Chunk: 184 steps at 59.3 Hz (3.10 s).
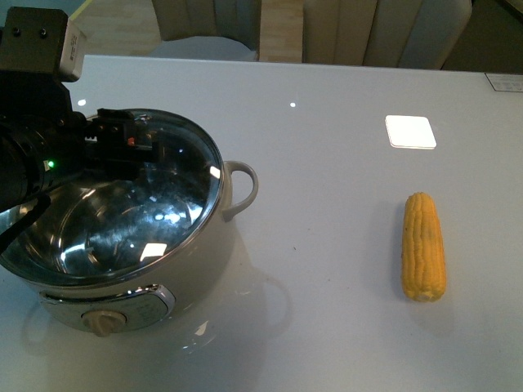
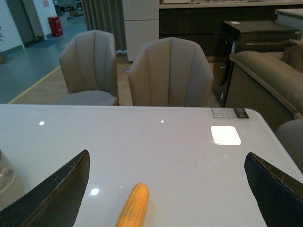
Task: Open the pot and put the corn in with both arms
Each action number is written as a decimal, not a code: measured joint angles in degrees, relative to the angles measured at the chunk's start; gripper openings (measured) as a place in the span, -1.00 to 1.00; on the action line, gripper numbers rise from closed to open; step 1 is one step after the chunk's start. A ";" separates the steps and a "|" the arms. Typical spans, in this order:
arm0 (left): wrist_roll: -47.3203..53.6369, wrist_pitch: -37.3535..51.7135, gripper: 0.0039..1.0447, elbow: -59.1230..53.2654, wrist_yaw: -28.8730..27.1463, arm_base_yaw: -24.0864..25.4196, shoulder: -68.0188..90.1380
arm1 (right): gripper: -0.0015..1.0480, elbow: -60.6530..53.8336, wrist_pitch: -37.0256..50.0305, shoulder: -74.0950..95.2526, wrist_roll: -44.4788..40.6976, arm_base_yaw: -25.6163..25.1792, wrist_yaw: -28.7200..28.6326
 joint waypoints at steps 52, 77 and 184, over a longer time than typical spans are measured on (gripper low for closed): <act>4.68 -13.66 -0.23 4.09 -0.24 4.24 -15.26 | 0.83 0.00 0.00 0.00 0.00 0.00 0.00; 7.34 -9.68 -0.23 4.20 8.70 31.89 -17.81 | 0.83 0.00 0.00 0.00 0.00 0.00 0.00; 8.92 14.27 -0.23 25.88 17.05 43.67 37.09 | 0.83 0.00 0.00 0.00 0.00 0.00 0.00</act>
